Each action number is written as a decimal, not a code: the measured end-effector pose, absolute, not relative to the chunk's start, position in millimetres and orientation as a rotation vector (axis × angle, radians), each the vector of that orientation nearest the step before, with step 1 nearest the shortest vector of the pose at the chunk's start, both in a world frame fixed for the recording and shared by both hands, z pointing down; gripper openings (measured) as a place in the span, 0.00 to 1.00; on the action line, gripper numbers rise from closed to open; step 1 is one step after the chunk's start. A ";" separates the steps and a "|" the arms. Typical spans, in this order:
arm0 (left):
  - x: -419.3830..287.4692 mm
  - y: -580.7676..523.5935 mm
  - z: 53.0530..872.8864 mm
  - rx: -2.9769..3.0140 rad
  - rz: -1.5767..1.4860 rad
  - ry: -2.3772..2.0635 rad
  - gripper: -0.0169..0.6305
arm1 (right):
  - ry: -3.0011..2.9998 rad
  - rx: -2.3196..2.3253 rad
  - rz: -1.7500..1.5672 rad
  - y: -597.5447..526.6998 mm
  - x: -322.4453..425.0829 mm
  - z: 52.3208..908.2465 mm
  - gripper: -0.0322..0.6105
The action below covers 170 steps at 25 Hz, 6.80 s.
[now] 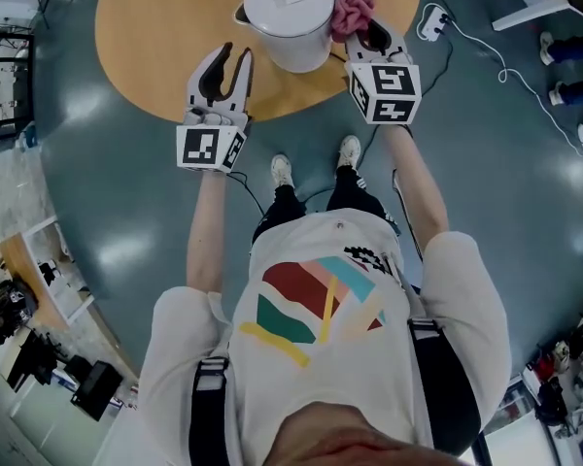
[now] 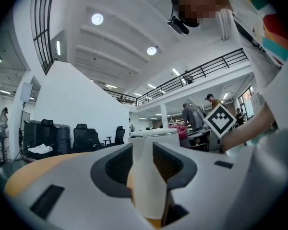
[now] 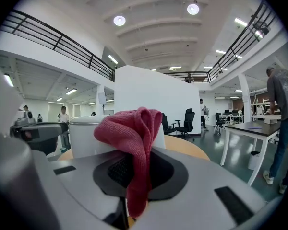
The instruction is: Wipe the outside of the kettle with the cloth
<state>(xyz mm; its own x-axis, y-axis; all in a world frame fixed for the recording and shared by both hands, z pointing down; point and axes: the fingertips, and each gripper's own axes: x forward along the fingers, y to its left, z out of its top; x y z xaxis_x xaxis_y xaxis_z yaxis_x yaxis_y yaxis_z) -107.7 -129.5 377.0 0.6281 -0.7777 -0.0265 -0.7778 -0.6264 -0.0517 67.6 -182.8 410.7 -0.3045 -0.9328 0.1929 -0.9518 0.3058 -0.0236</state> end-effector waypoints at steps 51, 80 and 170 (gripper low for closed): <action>-104.0 -172.0 340.1 -2.742 -0.014 0.985 0.24 | -2.238 1.724 -0.140 -115.2 -70.9 514.8 0.12; -103.0 -176.3 344.7 -2.740 0.032 1.078 0.24 | -2.113 2.028 0.057 -167.4 54.8 519.9 0.12; -46.0 -124.4 369.7 -3.052 -0.072 0.595 0.49 | -2.216 1.708 -0.235 -203.7 39.1 419.1 0.12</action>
<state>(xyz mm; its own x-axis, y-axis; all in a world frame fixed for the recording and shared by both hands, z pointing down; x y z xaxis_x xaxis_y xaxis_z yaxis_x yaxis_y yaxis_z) -46.0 -124.4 369.7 0.9258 -0.3760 0.0391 -0.3745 -0.9264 -0.0397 39.1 -203.7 419.1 -0.2251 -0.9612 0.1594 -0.9066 0.2666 0.3272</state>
